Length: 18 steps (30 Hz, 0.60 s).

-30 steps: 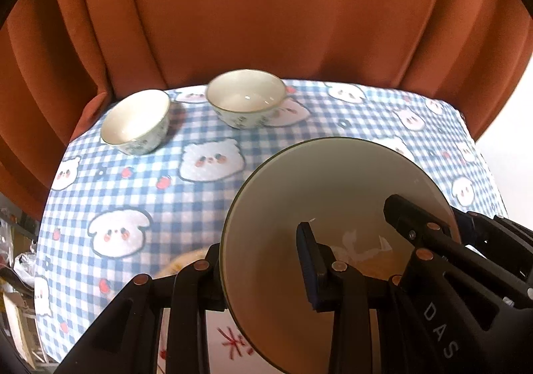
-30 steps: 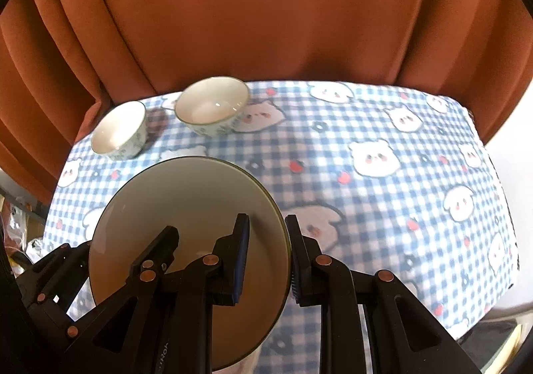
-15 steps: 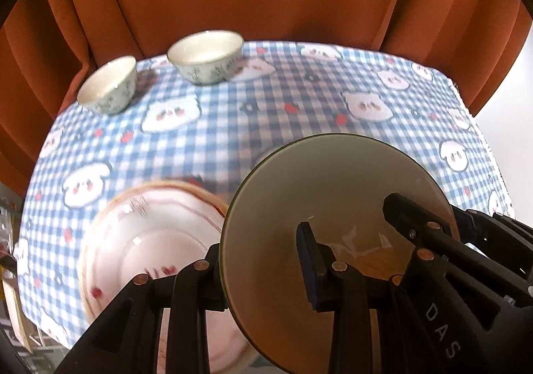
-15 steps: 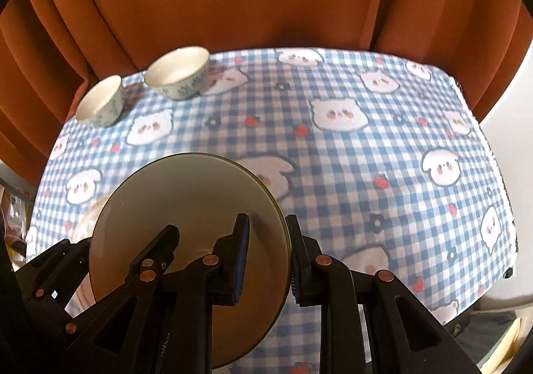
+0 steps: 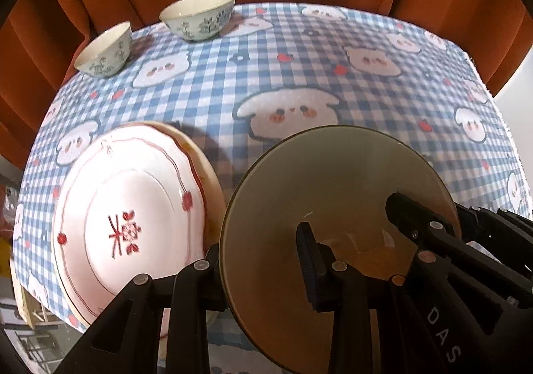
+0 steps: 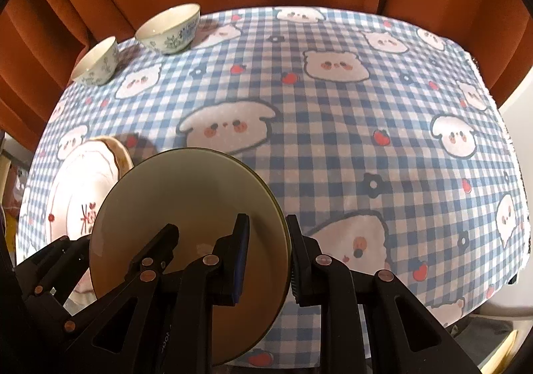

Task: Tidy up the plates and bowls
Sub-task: 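Lift the large bowl with both tools and carry it toward the plate stack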

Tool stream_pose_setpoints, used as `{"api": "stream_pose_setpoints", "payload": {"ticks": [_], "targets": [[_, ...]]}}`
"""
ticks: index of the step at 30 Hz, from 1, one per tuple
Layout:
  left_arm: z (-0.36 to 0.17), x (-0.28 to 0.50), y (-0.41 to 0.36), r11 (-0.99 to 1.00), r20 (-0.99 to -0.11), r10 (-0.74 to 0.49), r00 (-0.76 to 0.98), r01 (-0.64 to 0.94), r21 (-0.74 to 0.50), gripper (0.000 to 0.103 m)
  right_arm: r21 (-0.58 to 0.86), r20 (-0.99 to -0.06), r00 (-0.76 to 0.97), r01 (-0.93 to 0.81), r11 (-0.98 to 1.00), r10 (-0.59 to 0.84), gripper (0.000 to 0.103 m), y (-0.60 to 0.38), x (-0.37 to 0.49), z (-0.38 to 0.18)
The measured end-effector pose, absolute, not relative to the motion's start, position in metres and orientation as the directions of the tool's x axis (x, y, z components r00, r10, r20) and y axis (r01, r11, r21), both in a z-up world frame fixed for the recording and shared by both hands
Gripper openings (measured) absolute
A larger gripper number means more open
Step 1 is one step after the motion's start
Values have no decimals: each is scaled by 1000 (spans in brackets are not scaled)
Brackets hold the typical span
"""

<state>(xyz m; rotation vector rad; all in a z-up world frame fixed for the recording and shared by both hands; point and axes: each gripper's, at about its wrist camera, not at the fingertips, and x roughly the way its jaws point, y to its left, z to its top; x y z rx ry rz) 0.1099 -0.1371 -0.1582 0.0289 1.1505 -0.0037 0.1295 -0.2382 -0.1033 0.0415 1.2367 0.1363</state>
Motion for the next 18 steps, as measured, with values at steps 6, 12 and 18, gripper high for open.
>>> {"api": "stream_pose_setpoints", "payload": {"ticks": [6,12,18], "targets": [[-170,111,-145,1000,-926,-10,378,11,-6,32,98,-951,288,-74,992,115,25,-247,130,-115],[-175,115,-152,1000,-927,-26,373,7,-25,32,81,-954,282,-73,994,99,25,-255,133,-120],[-179,117,-162,1000,-935,-27,355,18,-22,34,80,-960,263,-50,996,90,25,-264,133,-124]]}}
